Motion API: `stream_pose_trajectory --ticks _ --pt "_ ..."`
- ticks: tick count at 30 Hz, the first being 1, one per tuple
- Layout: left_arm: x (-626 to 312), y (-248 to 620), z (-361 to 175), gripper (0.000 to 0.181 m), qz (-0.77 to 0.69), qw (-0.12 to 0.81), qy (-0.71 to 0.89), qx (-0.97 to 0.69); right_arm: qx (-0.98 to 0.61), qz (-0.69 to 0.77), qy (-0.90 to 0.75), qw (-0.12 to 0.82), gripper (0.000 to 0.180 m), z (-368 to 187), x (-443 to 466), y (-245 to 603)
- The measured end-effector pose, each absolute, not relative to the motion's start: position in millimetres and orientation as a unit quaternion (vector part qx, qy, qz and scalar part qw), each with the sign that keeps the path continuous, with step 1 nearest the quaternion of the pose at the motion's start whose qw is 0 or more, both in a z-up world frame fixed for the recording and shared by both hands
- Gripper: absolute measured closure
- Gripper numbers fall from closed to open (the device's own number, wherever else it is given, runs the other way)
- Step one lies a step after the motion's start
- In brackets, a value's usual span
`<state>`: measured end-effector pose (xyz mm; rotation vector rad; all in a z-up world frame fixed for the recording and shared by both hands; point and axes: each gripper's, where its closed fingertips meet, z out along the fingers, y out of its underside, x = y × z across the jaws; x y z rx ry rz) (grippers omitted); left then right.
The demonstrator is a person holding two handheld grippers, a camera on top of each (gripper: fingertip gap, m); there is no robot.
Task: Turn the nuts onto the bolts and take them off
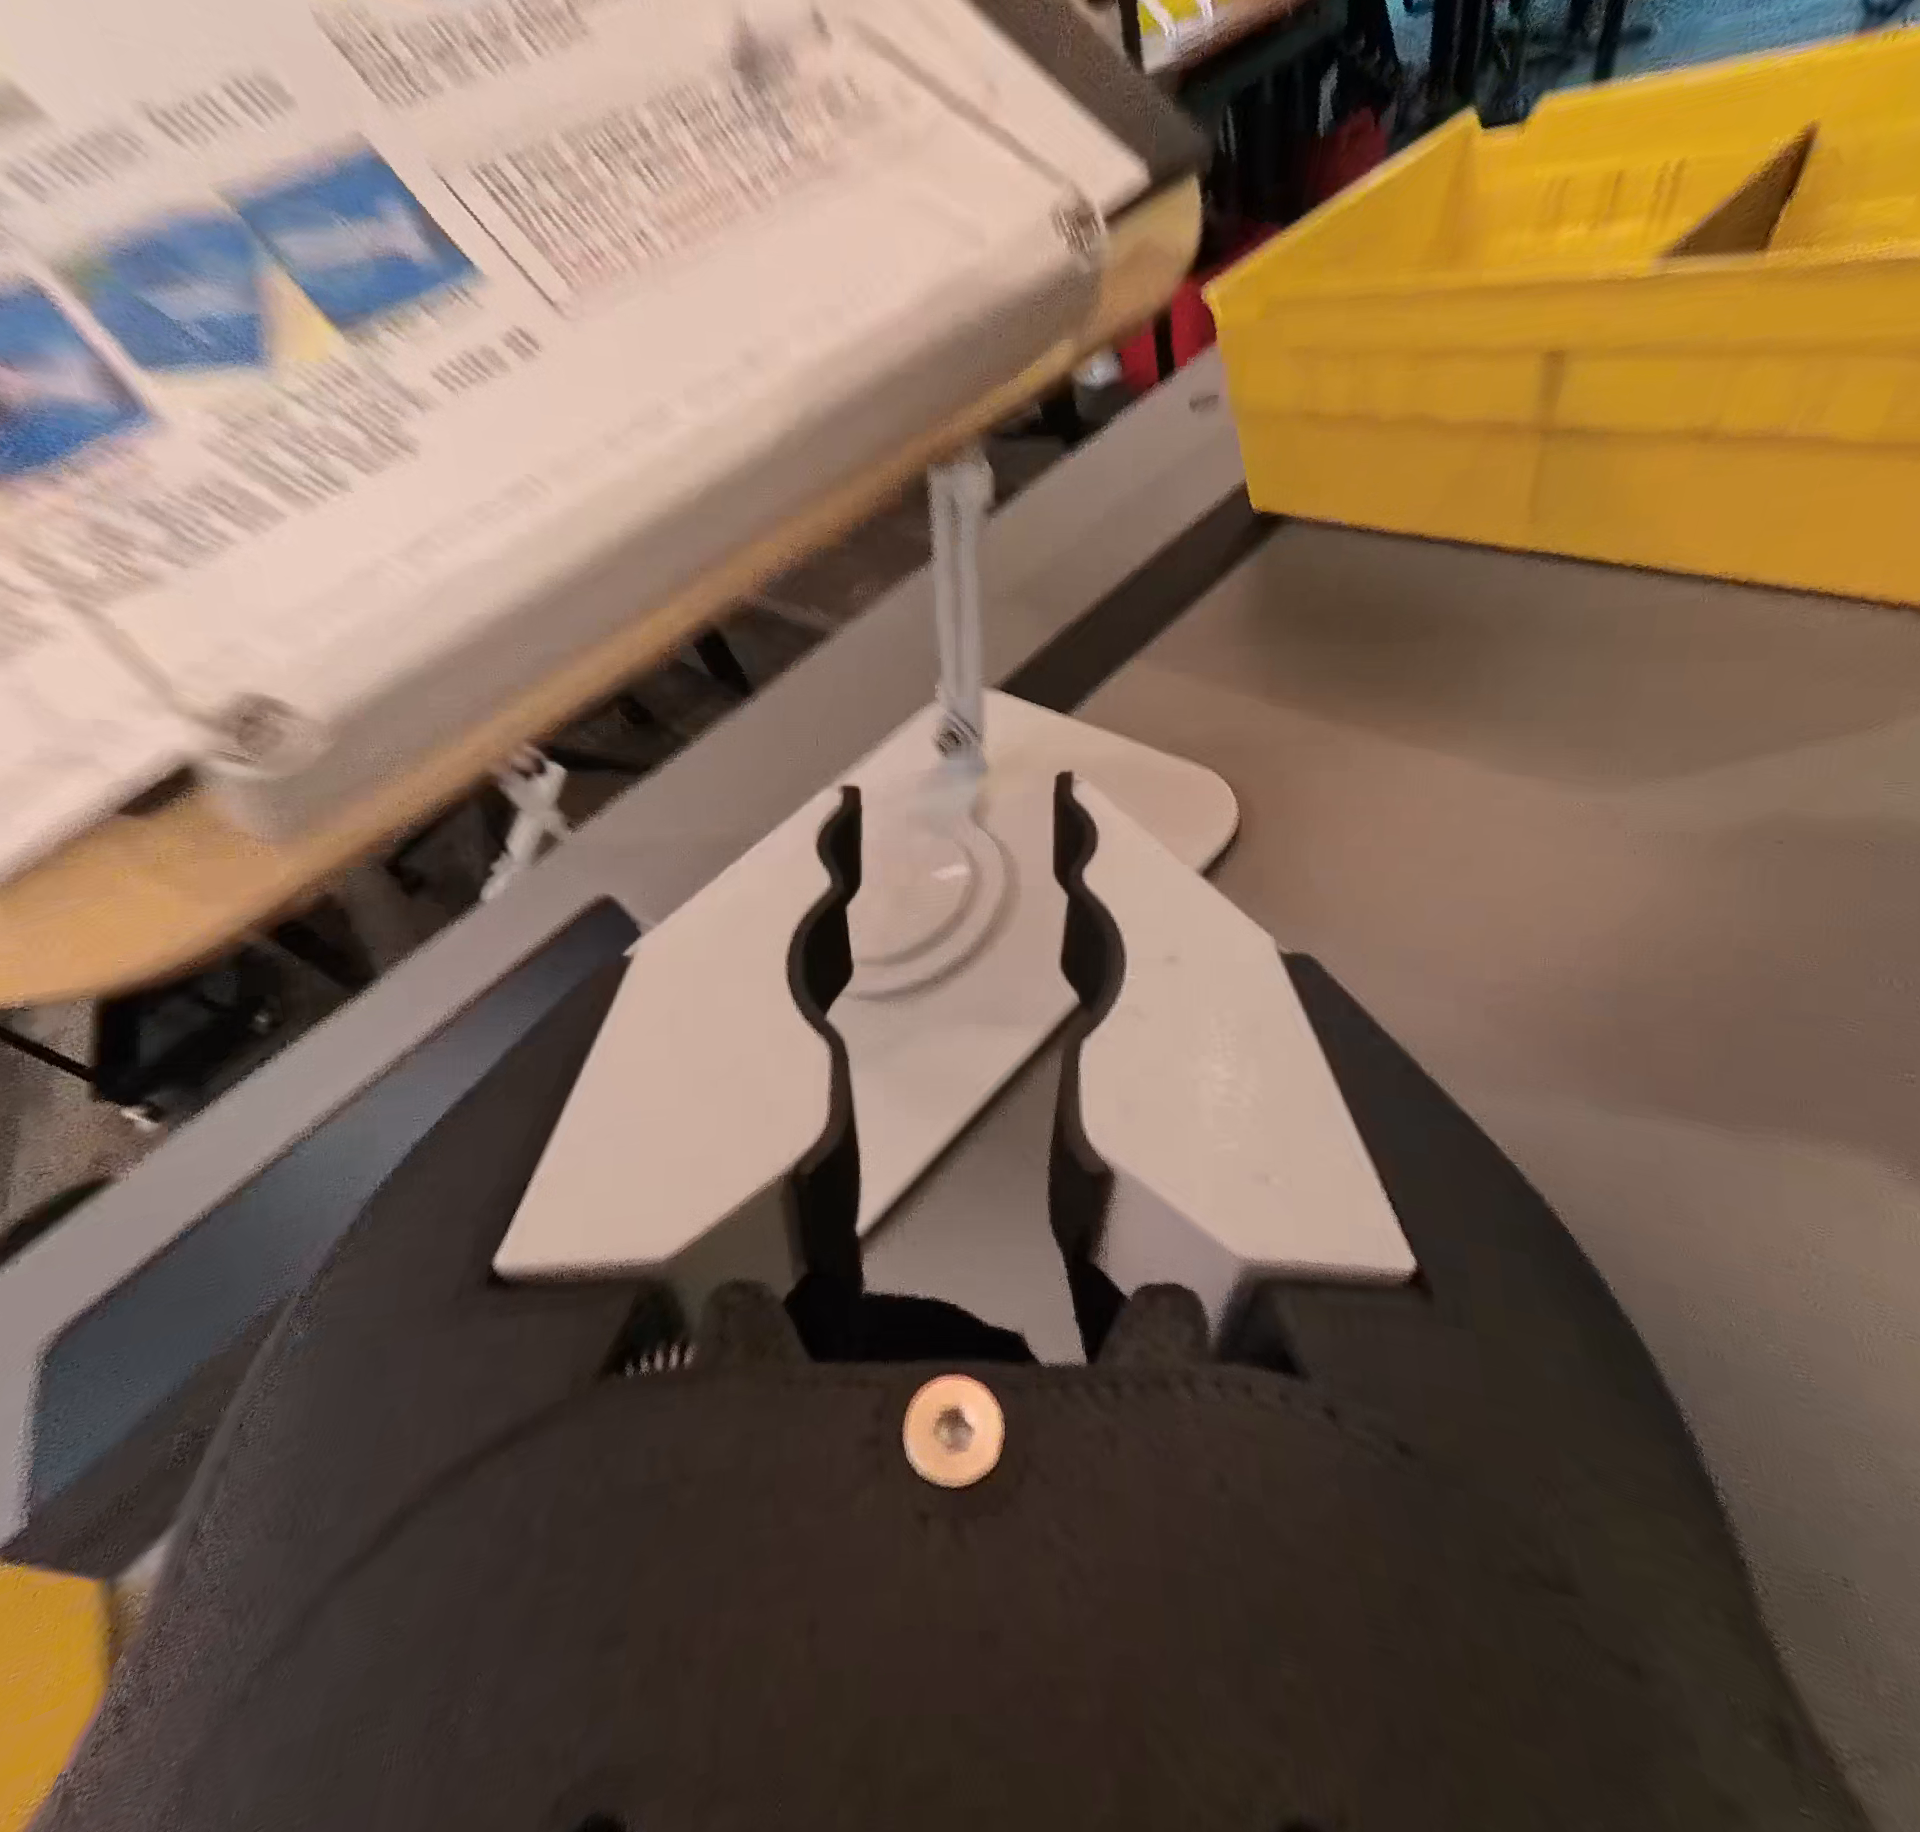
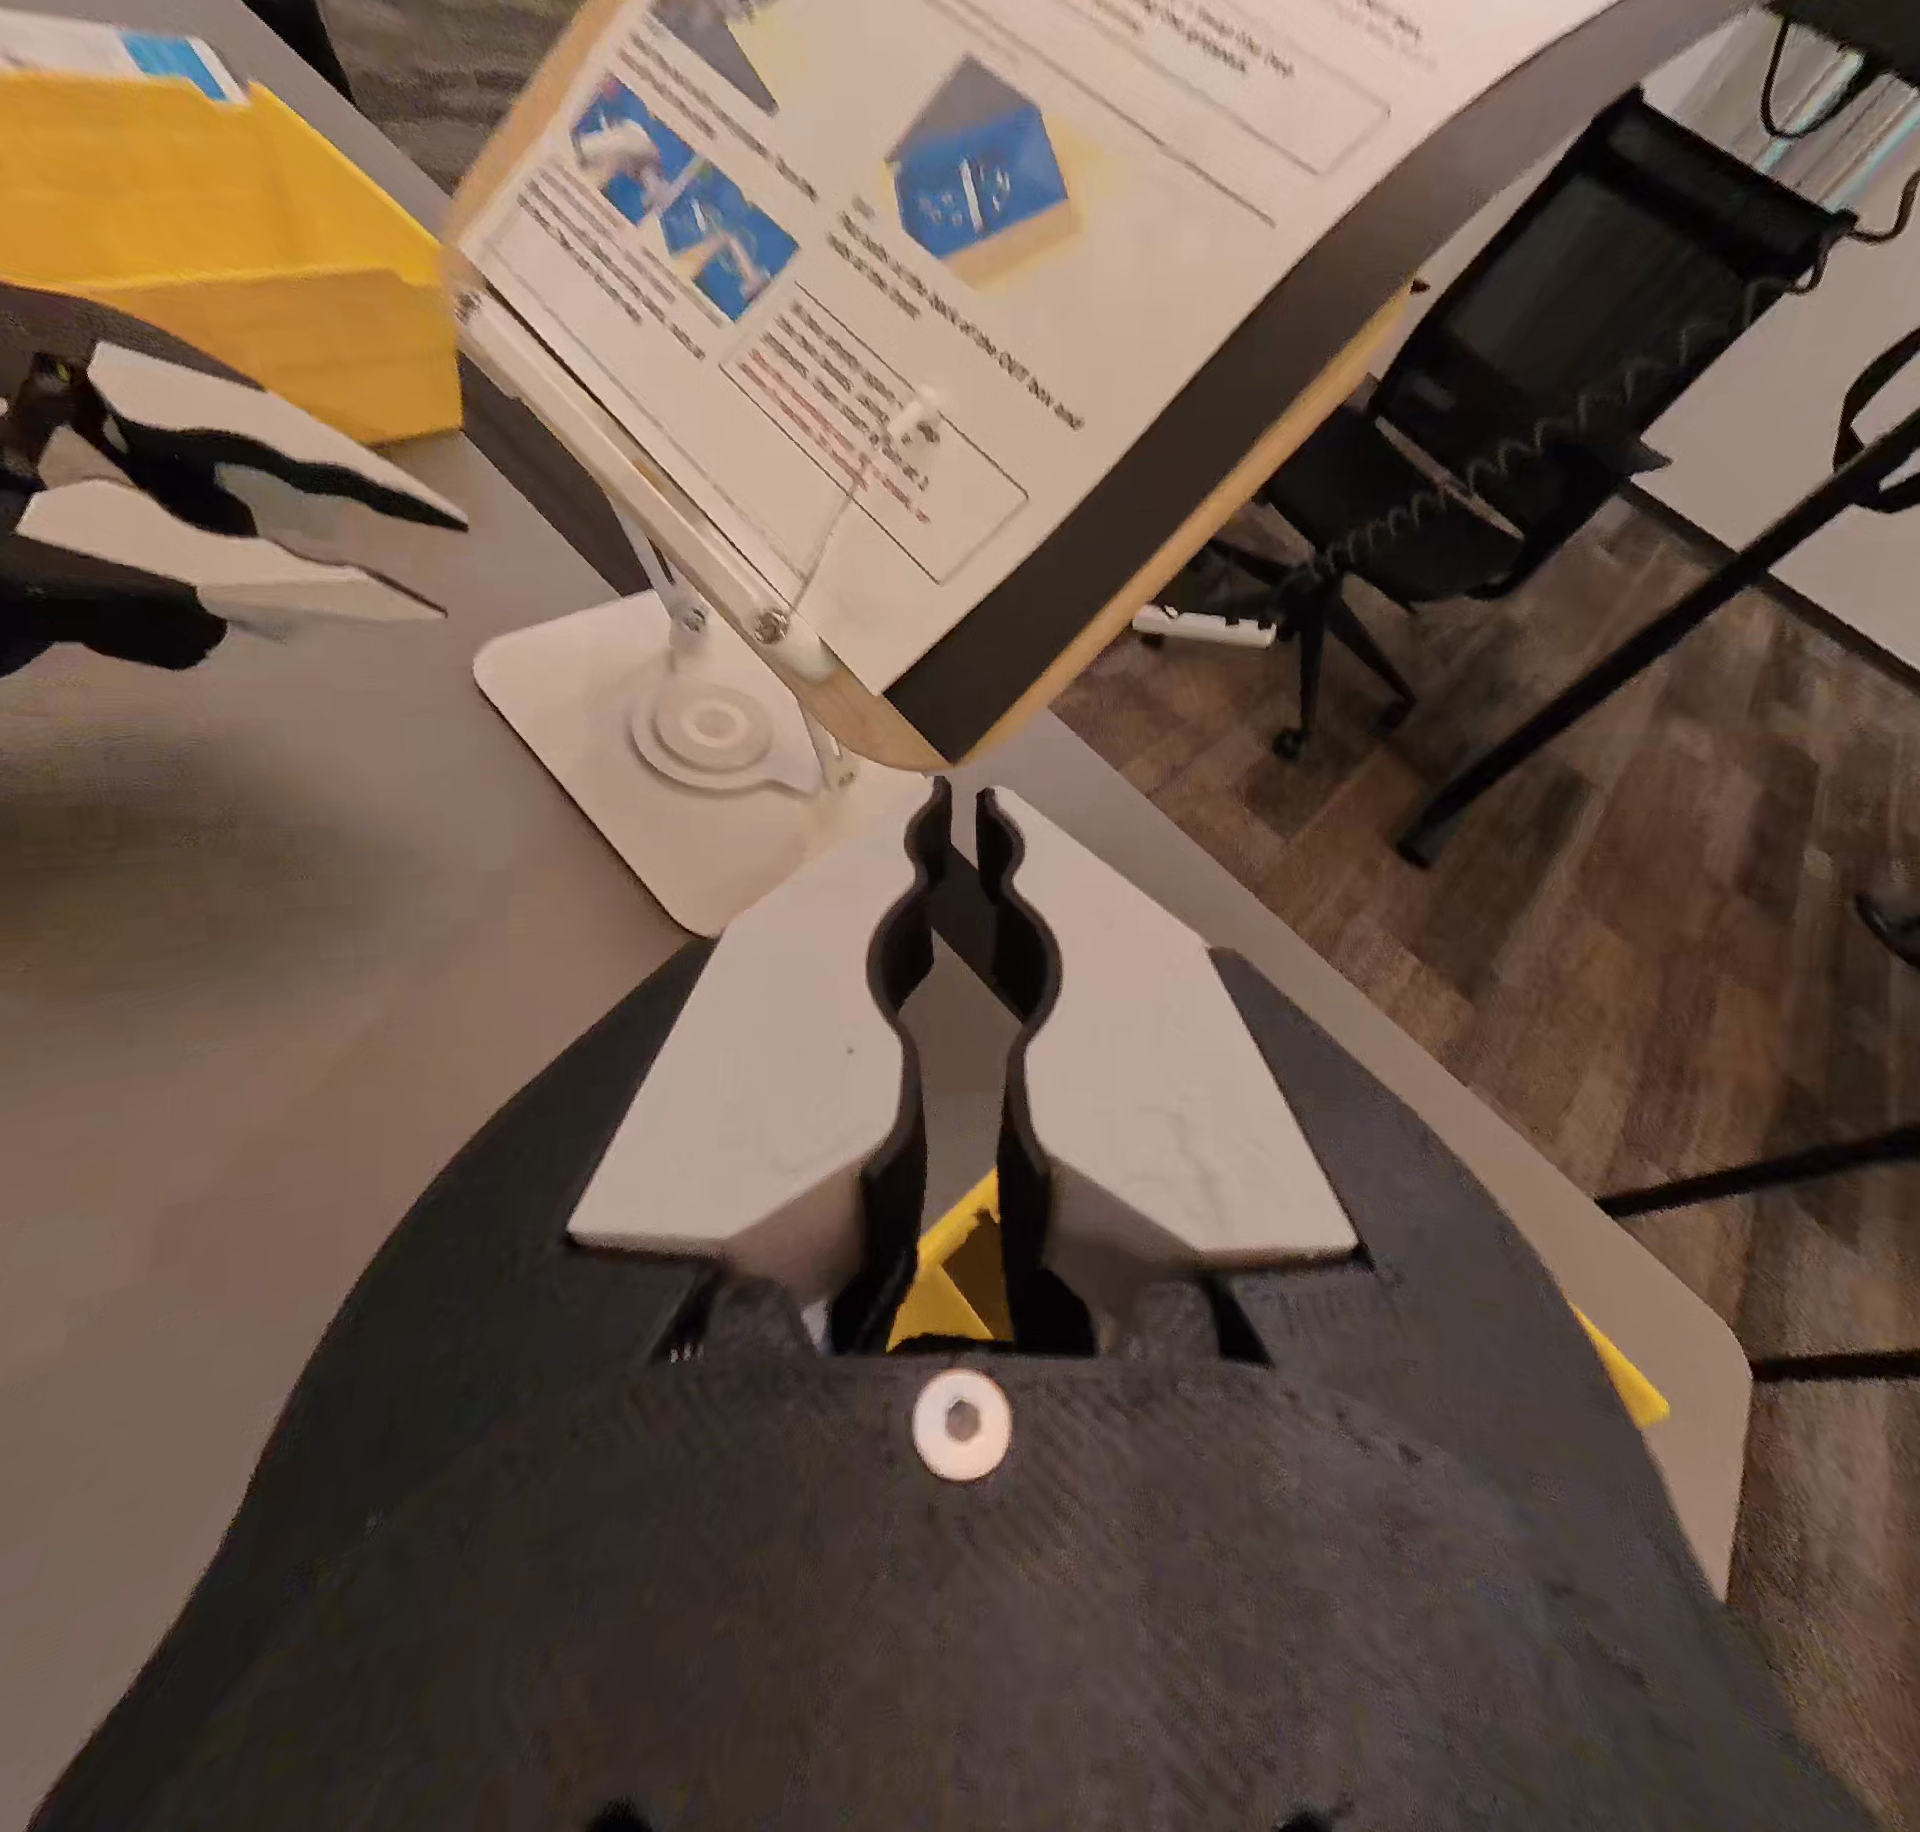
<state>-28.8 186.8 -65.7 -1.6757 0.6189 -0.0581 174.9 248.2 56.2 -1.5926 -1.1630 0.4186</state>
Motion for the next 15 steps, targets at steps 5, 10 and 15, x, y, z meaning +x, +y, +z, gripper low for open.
stream_pose_trajectory --ticks 5,10,15 --pt "-74 177 -1 0.147 0.03 0.671 0.254 -0.696 -0.63 0.254 -0.472 0.562 0.178 90 169 221" --pt "-112 166 34 0.146 0.062 0.685 0.234 -0.687 -0.586 0.331 -0.451 0.586 0.177 122 156 189" --pt "-125 160 46 0.146 0.075 0.683 0.236 -0.687 -0.537 0.382 -0.464 0.592 0.178 143 99 149"
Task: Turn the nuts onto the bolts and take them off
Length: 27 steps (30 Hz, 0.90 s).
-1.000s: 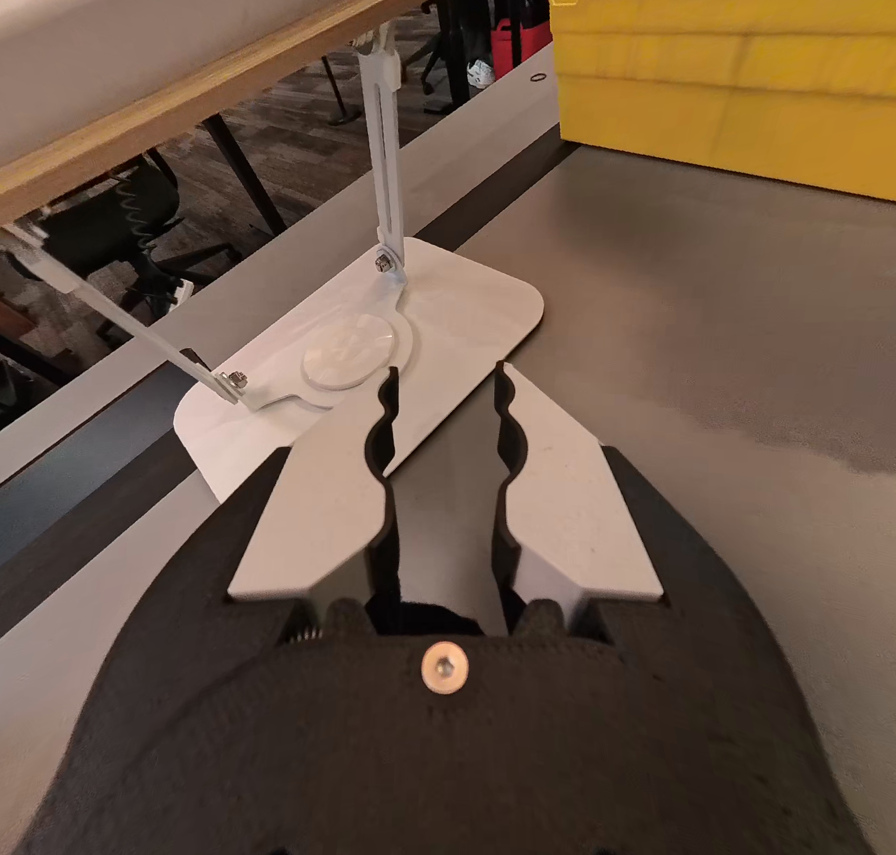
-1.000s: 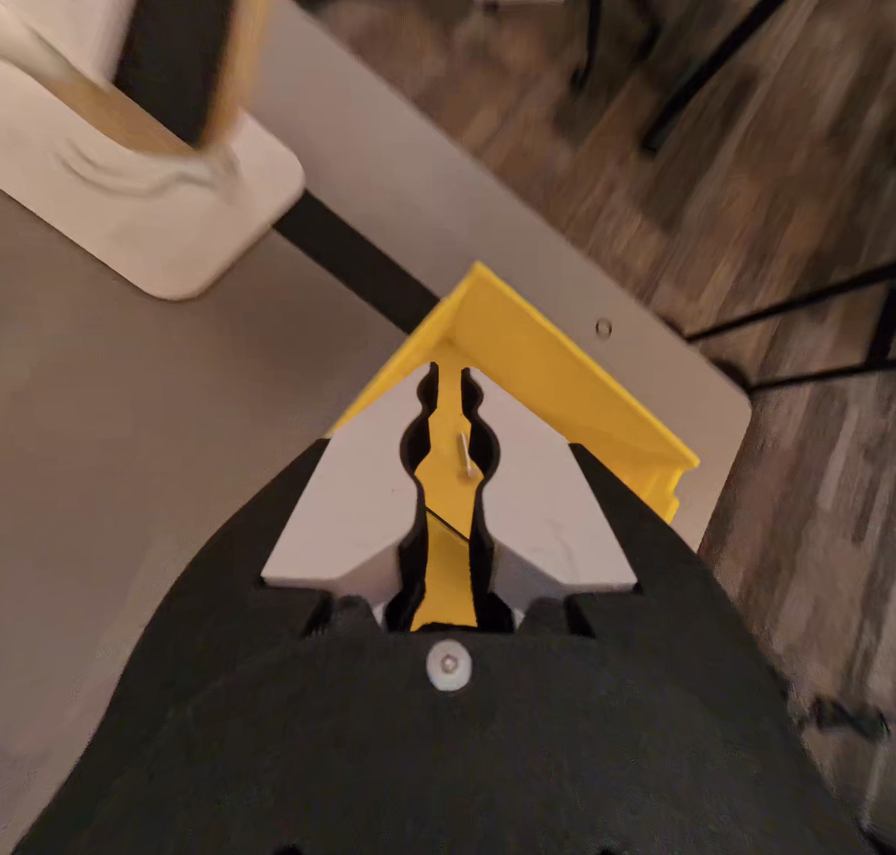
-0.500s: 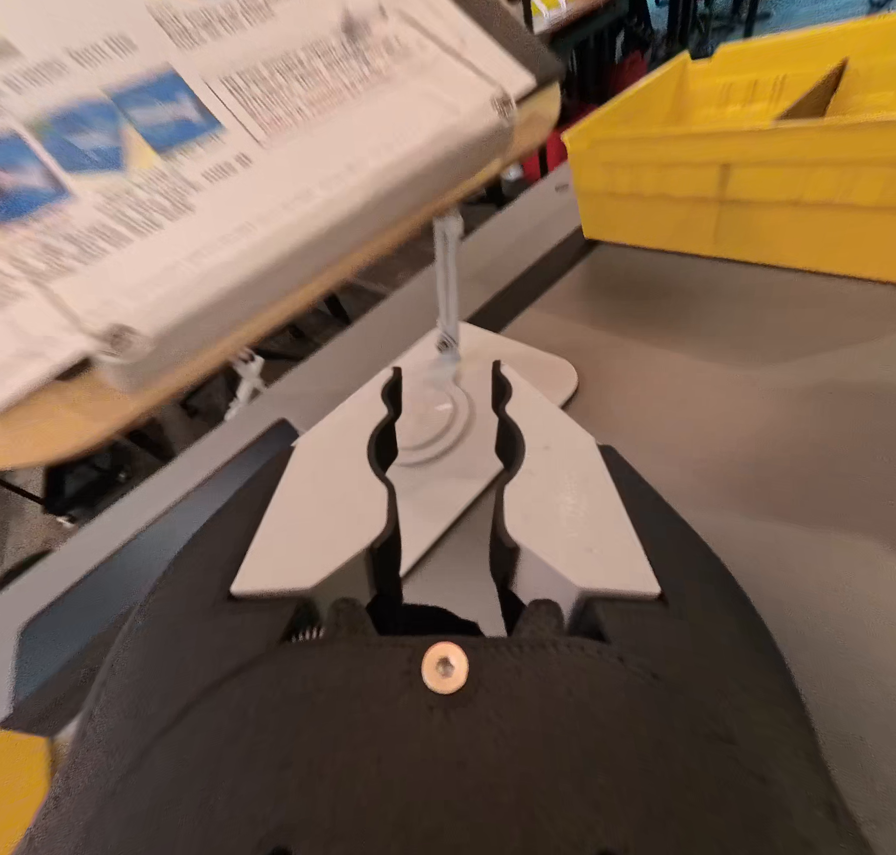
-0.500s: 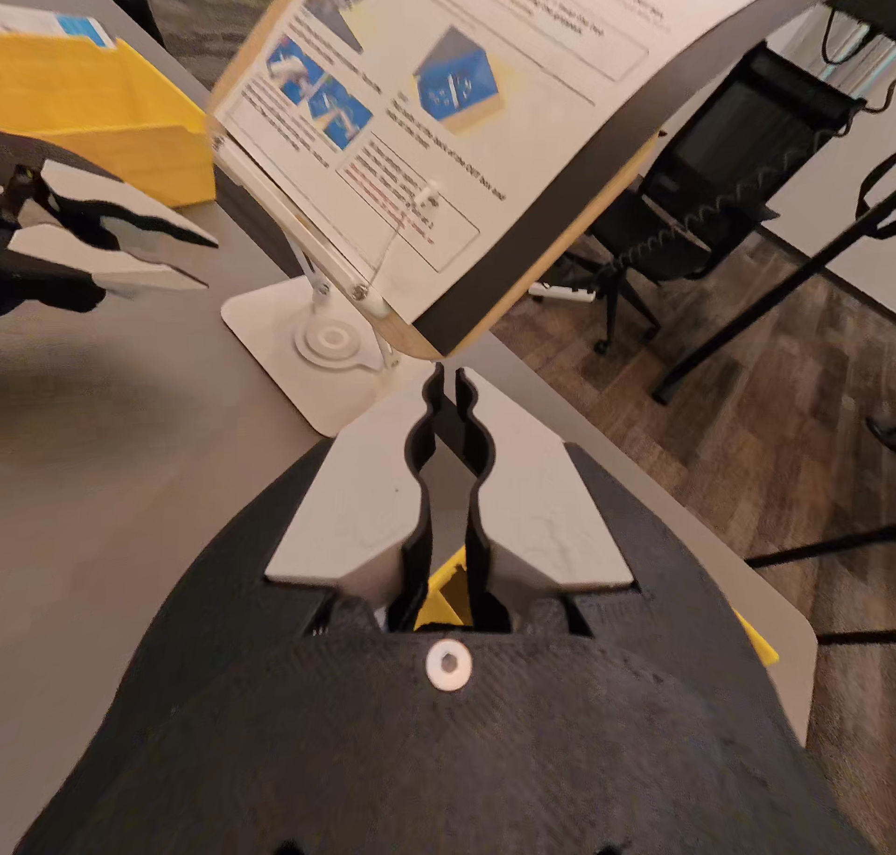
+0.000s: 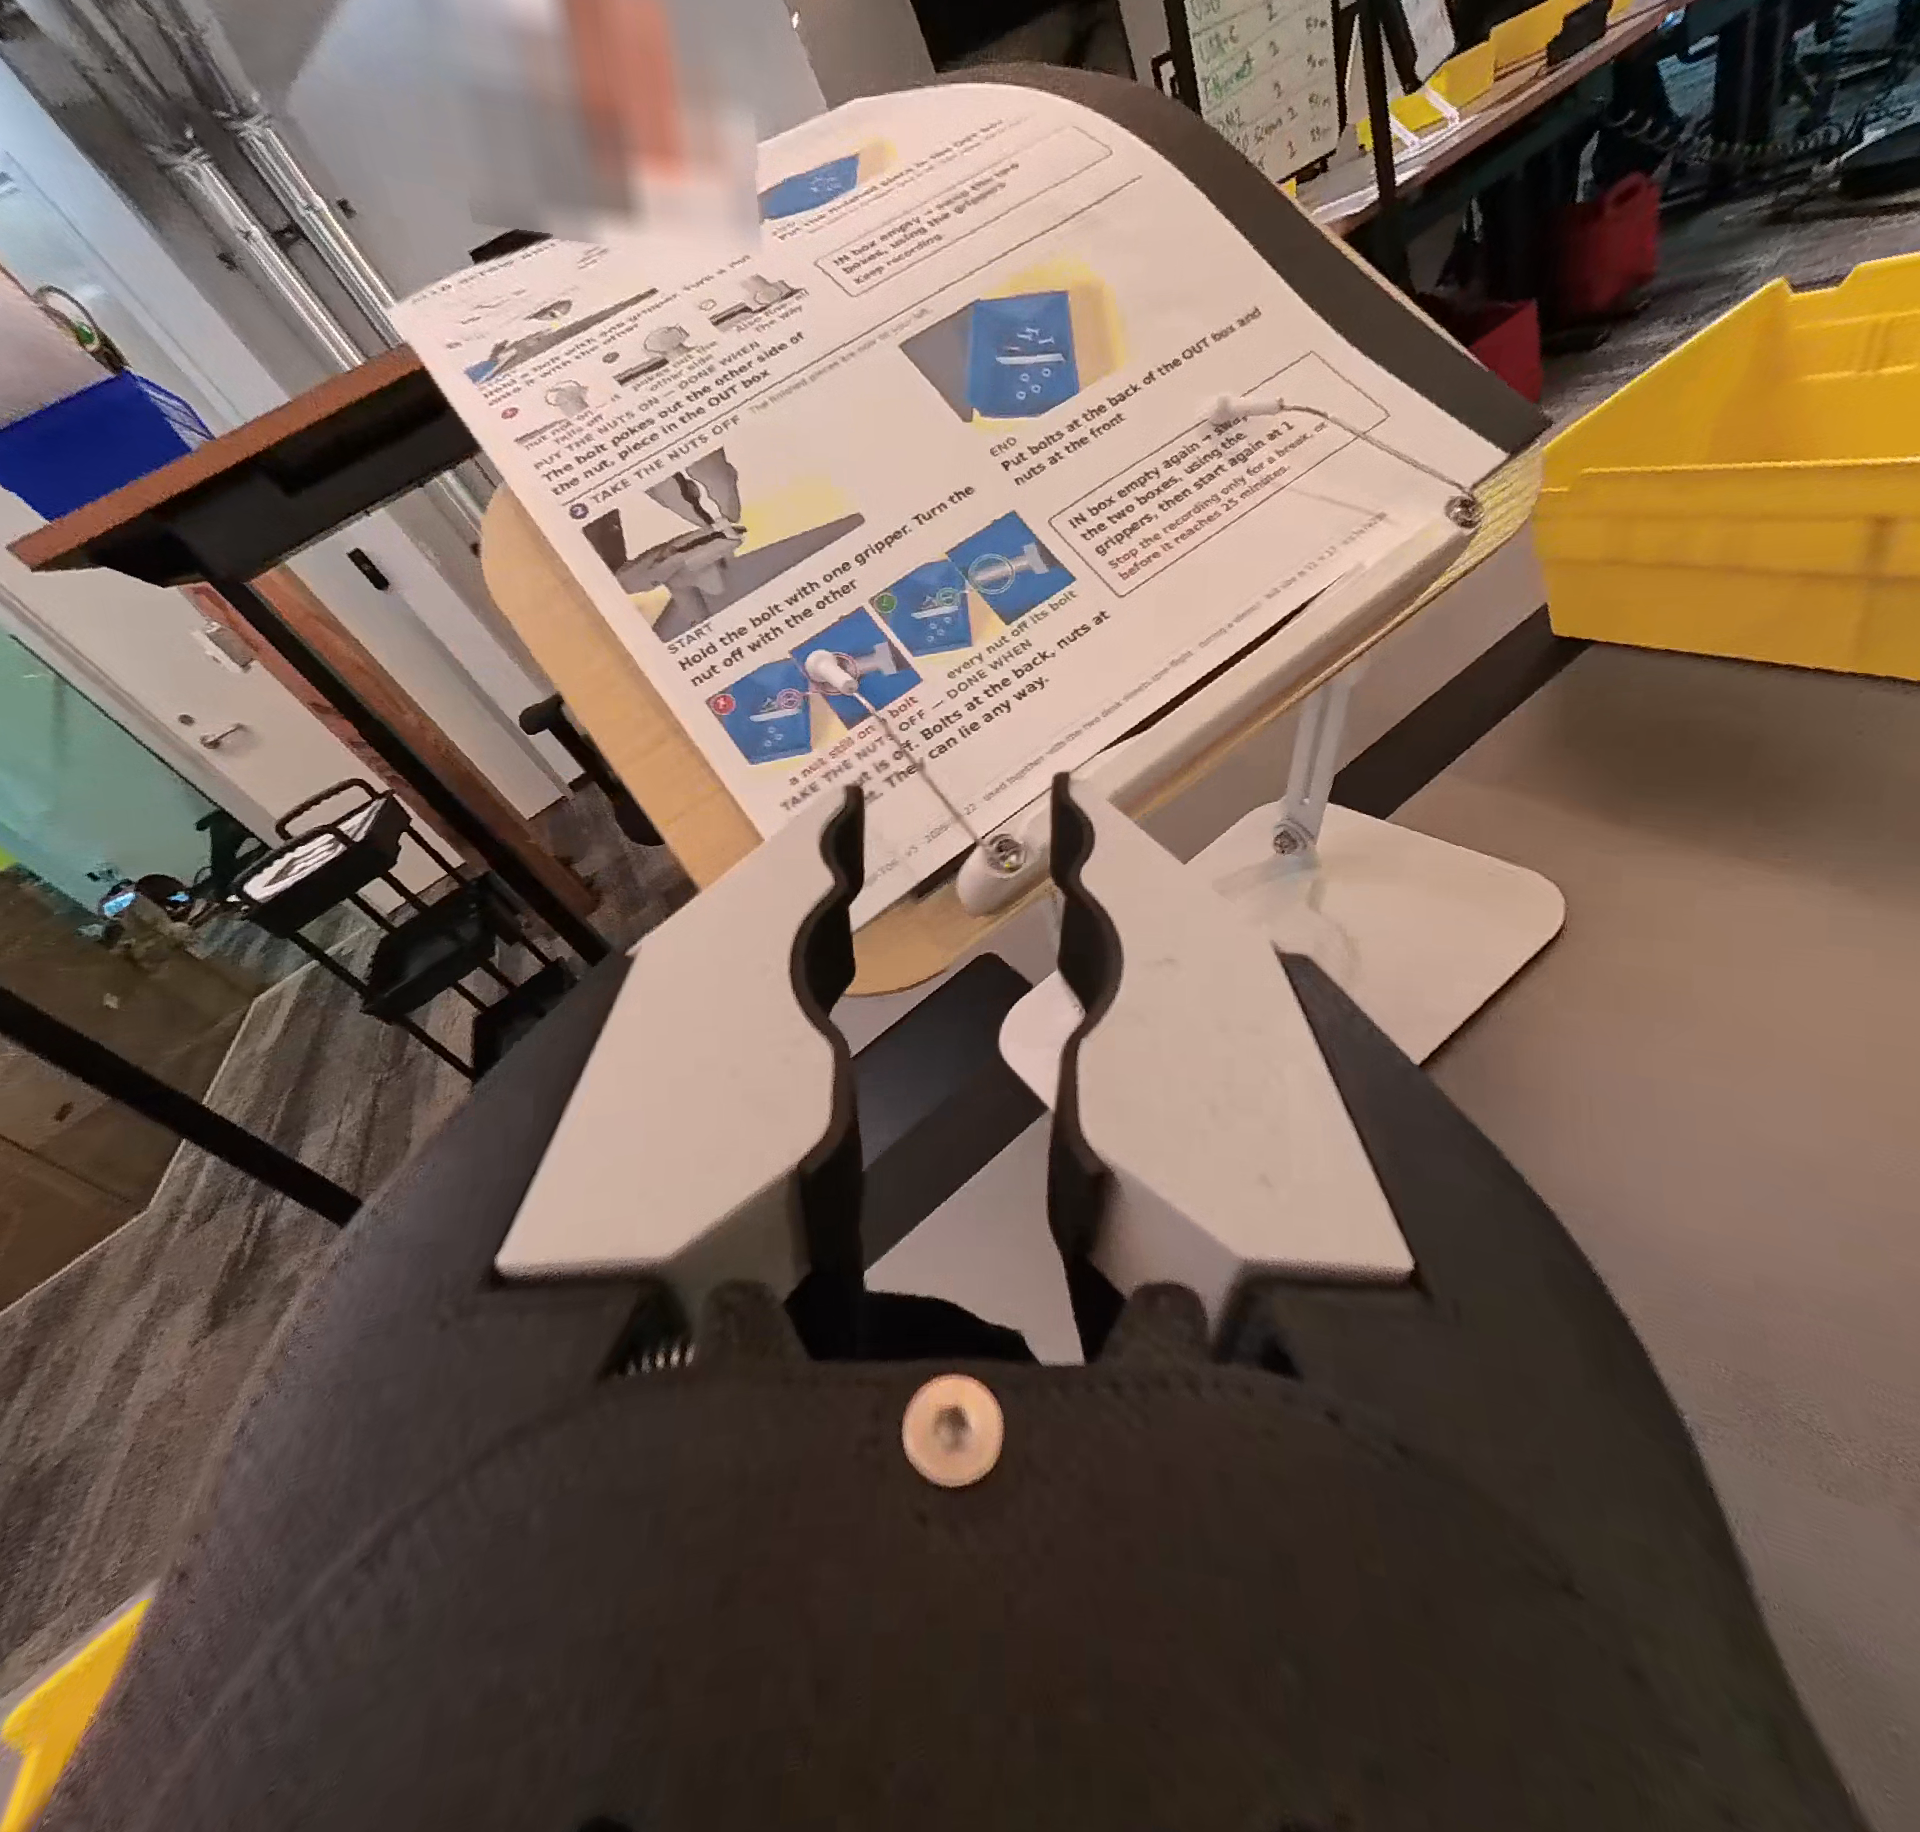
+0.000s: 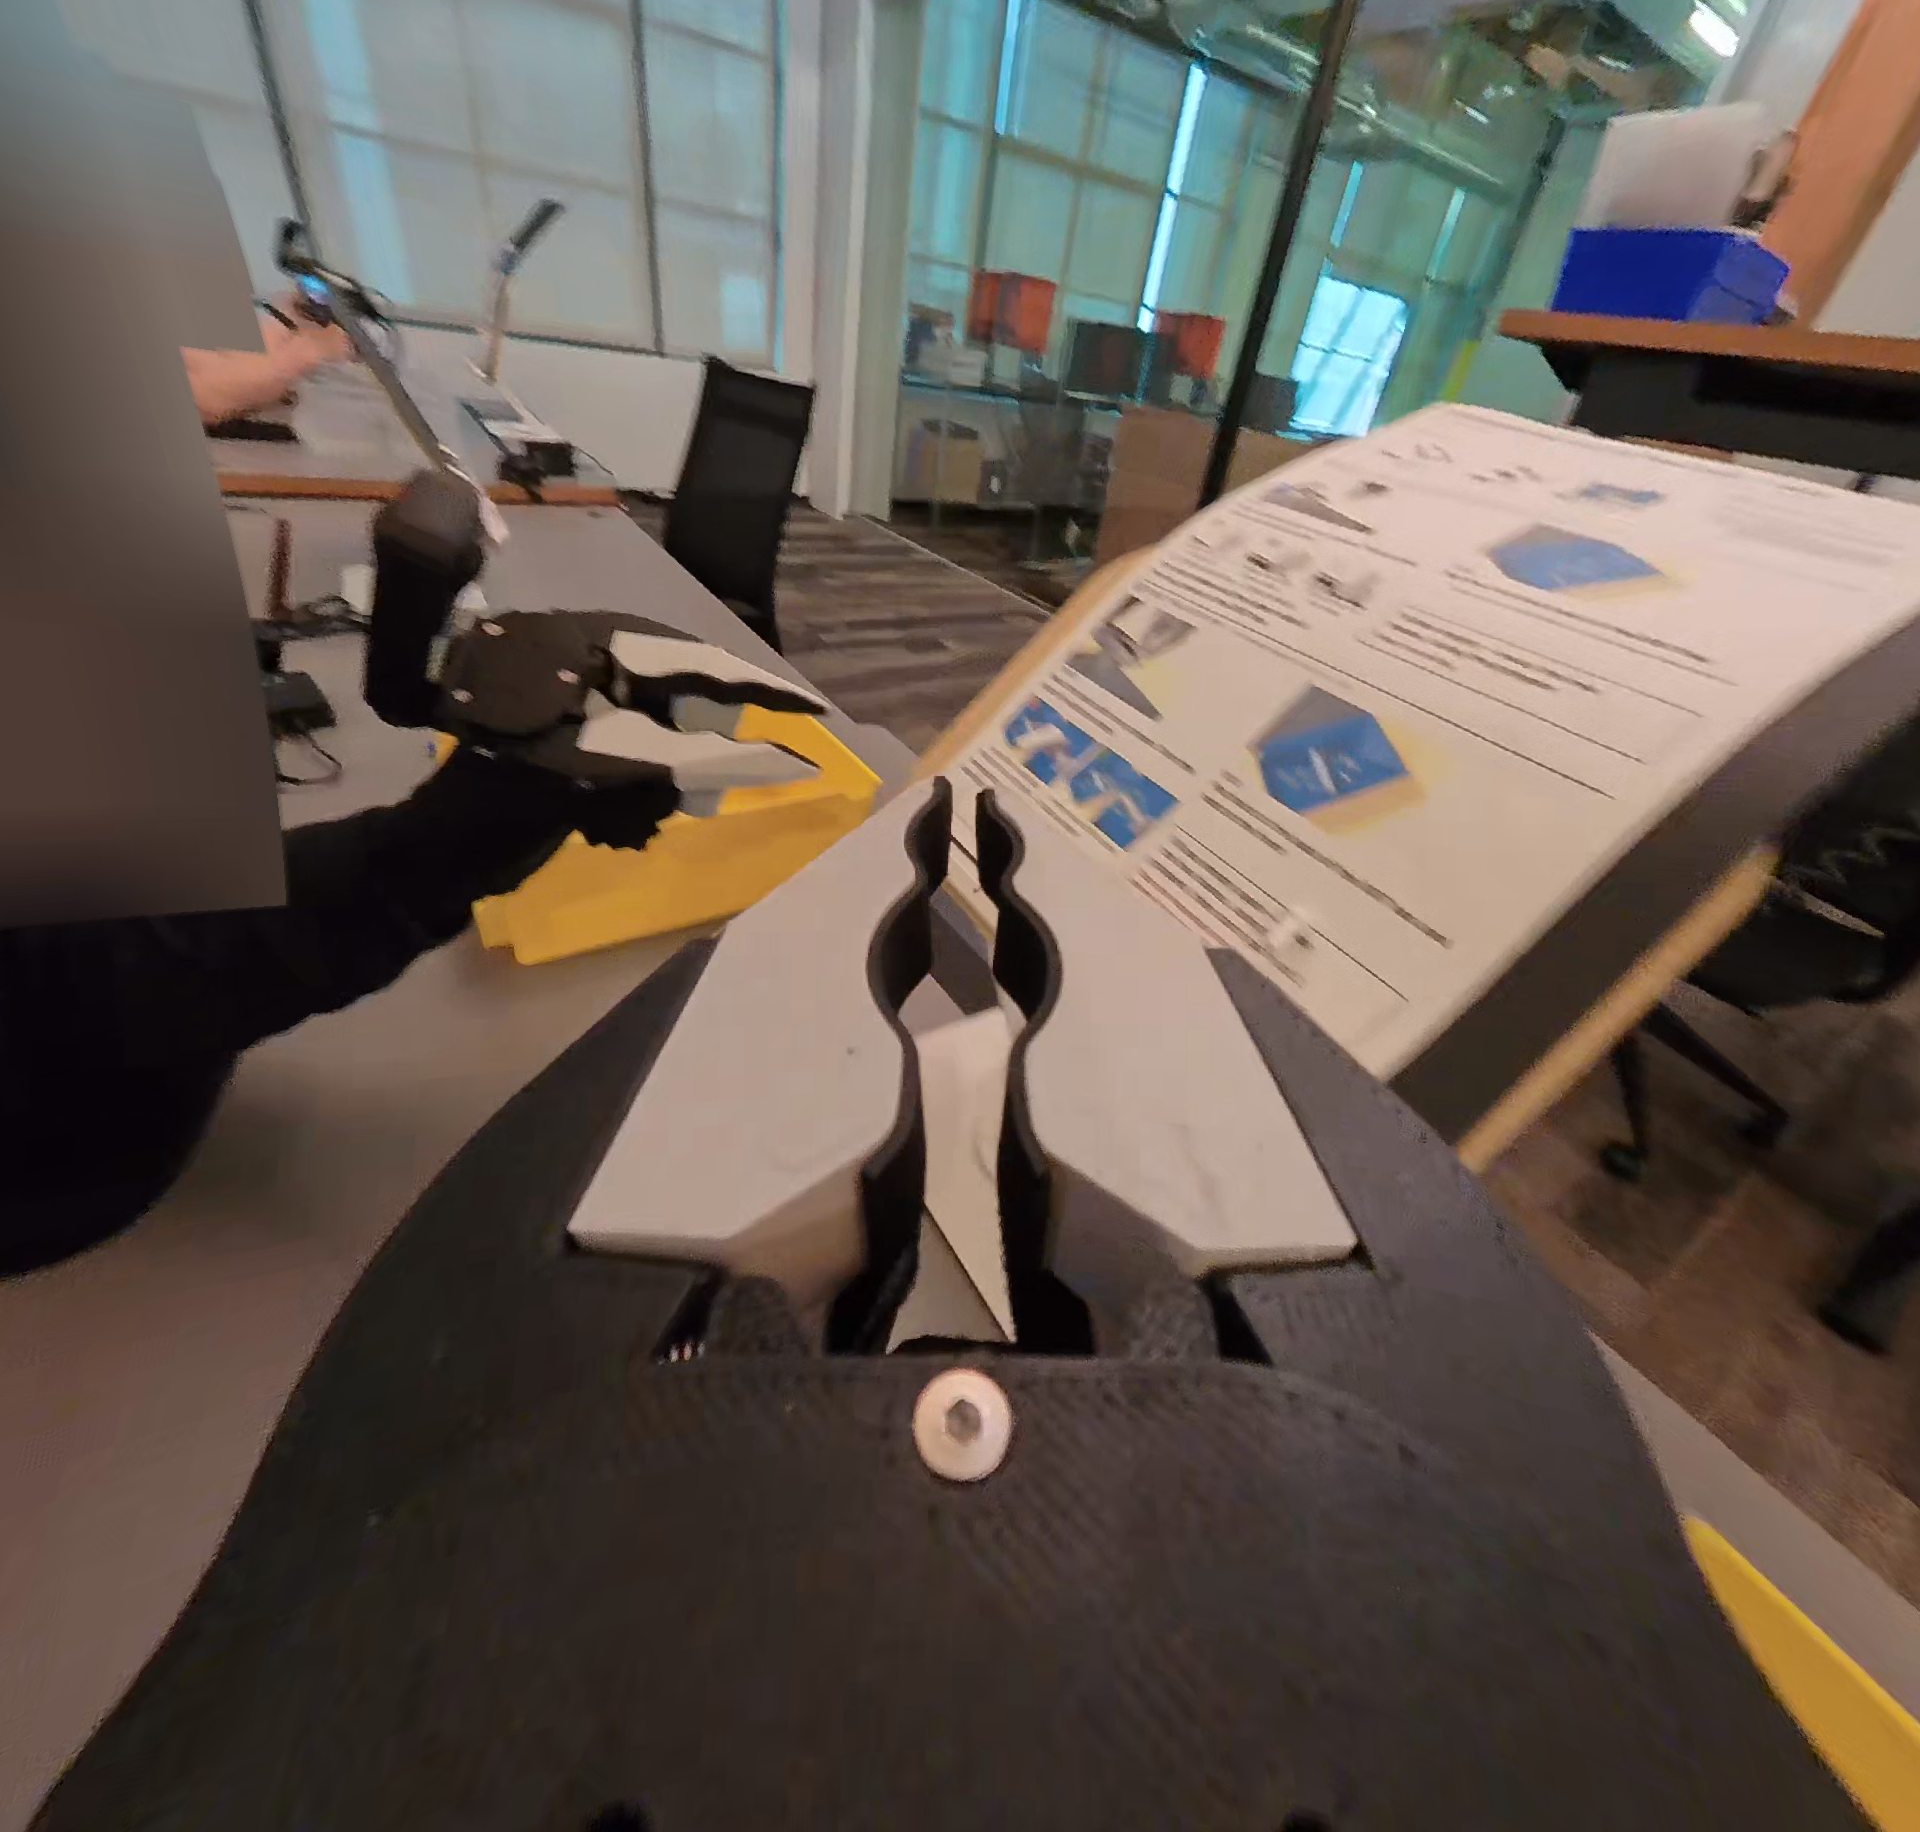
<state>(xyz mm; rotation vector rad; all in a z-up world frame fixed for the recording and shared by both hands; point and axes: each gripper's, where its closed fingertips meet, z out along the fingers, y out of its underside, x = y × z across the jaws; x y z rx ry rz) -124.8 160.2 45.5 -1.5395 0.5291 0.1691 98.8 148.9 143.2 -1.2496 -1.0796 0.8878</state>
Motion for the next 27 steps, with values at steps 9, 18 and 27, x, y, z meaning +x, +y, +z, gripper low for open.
stream_pose_trajectory --ticks 9,18,27 --pt "-232 130 57 0.156 0.156 0.602 0.194 -0.758 -0.496 0.445 -0.496 0.556 0.177 142 6 109" --pt "-345 57 -84 0.163 0.062 0.288 0.081 -0.952 -0.541 0.44 -0.494 0.519 0.176 105 -5 135" --pt "-355 31 -165 0.152 -0.035 0.15 0.001 -0.988 -0.557 0.429 -0.503 0.503 0.176 88 -14 141"
